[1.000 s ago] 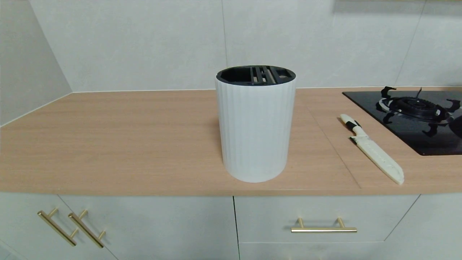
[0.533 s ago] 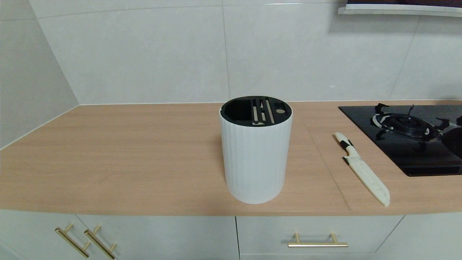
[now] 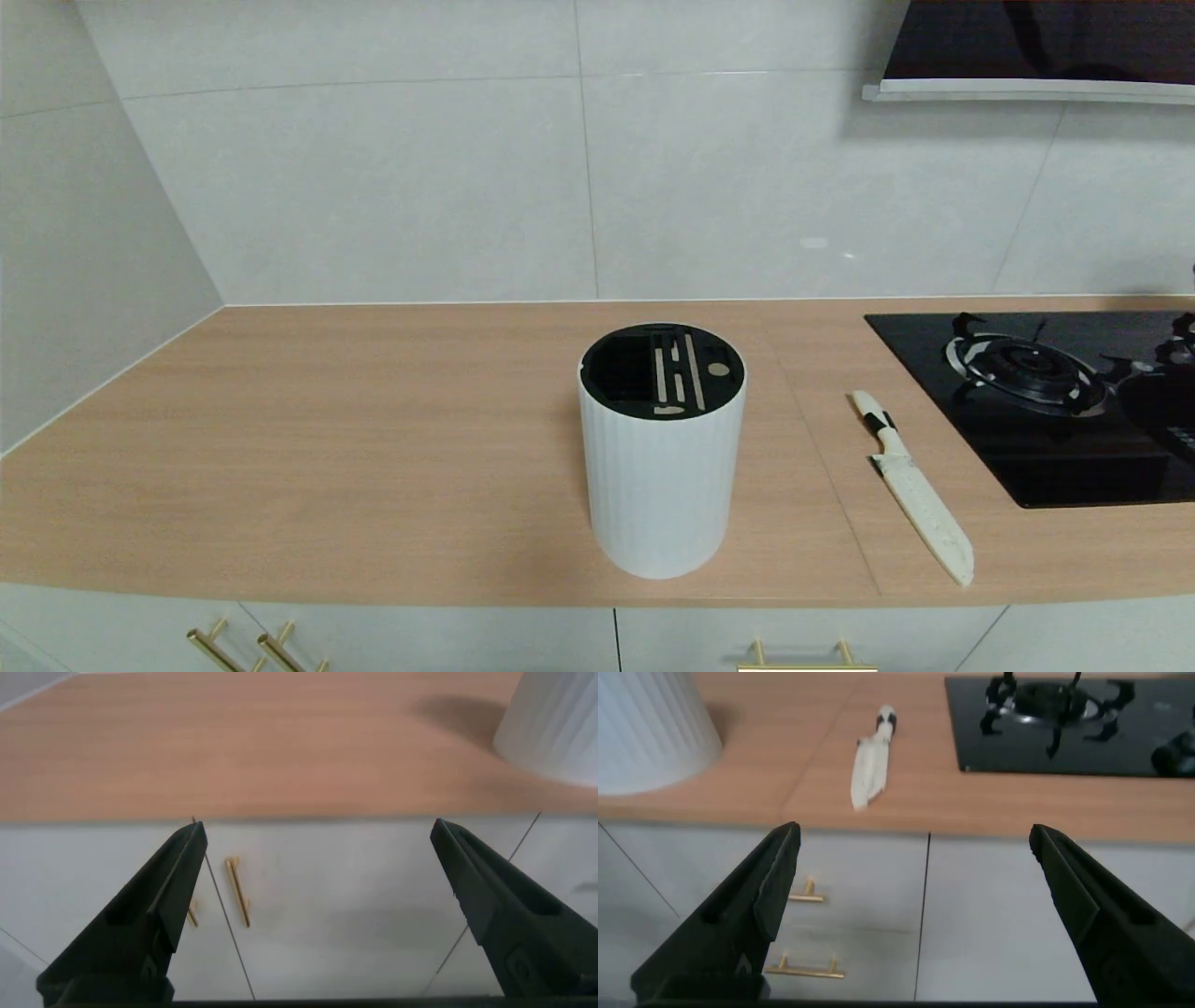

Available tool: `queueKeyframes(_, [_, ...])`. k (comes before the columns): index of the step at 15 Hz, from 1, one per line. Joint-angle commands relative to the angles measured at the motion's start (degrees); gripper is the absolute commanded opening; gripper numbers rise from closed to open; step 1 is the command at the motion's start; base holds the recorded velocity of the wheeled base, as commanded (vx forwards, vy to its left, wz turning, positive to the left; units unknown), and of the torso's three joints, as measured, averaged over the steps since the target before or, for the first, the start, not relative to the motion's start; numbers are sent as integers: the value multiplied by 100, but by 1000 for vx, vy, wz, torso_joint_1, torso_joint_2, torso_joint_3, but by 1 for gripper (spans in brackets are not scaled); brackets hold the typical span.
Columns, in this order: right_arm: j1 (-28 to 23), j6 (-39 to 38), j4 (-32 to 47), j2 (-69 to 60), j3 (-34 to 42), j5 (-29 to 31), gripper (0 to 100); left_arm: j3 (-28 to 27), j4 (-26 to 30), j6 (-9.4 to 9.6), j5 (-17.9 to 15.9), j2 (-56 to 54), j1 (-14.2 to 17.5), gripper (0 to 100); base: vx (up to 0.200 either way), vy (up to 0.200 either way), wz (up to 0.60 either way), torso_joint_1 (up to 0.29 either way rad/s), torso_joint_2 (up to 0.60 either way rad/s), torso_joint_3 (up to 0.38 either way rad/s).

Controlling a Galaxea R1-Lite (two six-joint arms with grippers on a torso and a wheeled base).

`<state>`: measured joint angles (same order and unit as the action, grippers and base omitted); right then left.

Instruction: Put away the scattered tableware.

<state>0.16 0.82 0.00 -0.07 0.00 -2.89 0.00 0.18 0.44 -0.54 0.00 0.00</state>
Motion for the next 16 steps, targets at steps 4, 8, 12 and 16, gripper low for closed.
queueKeyframes(4, [2,-3,0,7,0,-1,100,0,-1,0,1,0,0,100,0,0,0,267,-580,-319])
queueKeyframes(8, [2,-3,0,7,0,-1,100,0,-1,0,1,0,0,100,0,0,0,256,-554,-294])
queueKeyframes(12, [2,15,0,7,0,-1,100,0,-1,0,1,0,0,100,0,0,0,118,-244,-130])
queueKeyframes(16, [2,-11,0,7,0,8,100,0,-1,0,1,0,0,100,0,0,0,0,0,0])
